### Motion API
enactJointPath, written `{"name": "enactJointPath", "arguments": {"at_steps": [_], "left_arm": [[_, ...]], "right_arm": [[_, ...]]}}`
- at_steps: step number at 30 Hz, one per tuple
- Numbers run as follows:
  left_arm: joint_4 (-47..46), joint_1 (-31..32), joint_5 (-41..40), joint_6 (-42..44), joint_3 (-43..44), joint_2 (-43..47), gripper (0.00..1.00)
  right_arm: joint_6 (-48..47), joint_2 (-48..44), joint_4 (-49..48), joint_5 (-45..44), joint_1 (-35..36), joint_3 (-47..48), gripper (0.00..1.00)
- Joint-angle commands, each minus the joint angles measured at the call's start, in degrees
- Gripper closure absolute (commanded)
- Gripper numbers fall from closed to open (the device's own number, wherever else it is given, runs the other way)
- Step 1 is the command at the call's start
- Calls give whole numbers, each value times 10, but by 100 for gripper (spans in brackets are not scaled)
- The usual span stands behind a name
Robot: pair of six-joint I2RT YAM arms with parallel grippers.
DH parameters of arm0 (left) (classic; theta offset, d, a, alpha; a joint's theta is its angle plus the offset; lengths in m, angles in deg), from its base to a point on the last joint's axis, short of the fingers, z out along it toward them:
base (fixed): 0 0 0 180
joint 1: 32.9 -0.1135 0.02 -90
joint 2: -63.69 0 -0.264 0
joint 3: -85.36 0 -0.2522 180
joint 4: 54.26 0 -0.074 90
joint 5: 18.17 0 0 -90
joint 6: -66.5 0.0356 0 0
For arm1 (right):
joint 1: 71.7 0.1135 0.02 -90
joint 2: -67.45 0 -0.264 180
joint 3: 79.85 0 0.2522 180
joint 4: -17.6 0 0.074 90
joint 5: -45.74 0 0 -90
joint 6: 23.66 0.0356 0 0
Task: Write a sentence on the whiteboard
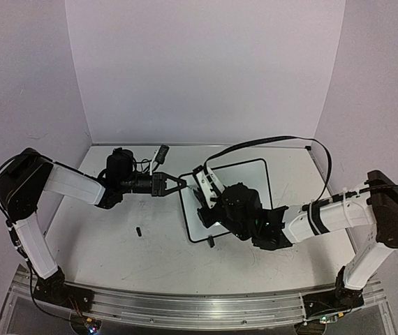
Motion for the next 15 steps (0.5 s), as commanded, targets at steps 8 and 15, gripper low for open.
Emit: {"name": "enactJointPath", "arguments": {"at_steps": [8,15], "left_arm": [[24,8,23,-13,11,-2,100],[24,8,23,-13,11,-2,100]], "right_arm": [[19,9,-6,-34,2,14,100],[27,8,-1,-54,1,11,100]]}}
